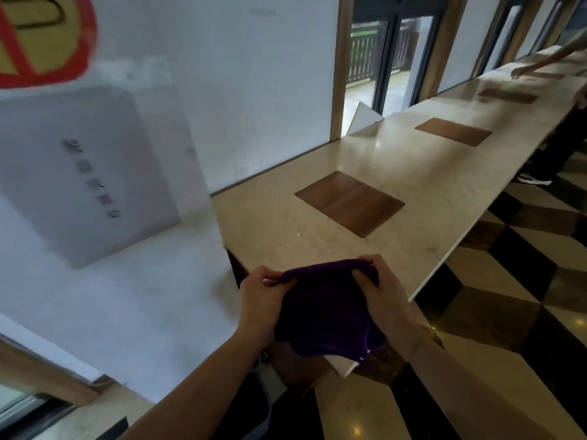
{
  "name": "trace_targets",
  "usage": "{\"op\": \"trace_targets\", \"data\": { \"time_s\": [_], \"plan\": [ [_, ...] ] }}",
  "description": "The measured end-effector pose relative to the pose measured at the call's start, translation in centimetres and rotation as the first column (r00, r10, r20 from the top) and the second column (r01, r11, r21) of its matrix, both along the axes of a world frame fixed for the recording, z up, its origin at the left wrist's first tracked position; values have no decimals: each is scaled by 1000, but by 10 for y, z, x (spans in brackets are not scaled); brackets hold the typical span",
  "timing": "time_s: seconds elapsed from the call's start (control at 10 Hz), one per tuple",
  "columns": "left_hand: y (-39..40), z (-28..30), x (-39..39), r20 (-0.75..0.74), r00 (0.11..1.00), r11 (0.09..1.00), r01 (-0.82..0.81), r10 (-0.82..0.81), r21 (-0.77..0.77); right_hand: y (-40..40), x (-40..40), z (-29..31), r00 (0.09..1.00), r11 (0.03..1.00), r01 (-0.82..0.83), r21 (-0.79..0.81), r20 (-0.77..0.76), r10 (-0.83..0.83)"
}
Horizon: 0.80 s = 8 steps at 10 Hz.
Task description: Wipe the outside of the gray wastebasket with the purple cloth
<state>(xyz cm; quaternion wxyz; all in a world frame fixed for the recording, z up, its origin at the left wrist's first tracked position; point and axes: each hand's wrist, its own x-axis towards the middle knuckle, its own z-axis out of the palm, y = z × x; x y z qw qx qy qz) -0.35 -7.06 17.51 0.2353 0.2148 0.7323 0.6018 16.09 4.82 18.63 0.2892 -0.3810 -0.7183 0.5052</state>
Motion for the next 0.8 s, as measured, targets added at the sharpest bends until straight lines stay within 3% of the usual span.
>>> {"op": "trace_targets", "data": {
  "time_s": [0.1, 0.2, 0.4, 0.5, 0.8],
  "plan": [
    [42, -26, 3, 179, 982, 994, -41, 59, -101, 49, -6, -24, 999, 991, 29, -132, 30, -26],
    [63, -50, 4, 240, 967, 982, -37, 82, -188, 80, -13, -48, 995, 982, 26, -188, 95, -9],
    [98, -113, -4, 125, 991, 923, 5, 47, -386, 130, -39, -115, 961, 977, -31, -210, 263, 87],
    [113, -145, -15, -12, 1000, 881, -5, -1, -473, 147, -52, -150, 924, 983, -99, -156, 352, 149],
    [109, -175, -21, -212, 977, 862, -75, -38, -502, 157, -62, -167, 935, 997, -36, -61, 352, 55]
  ]
}}
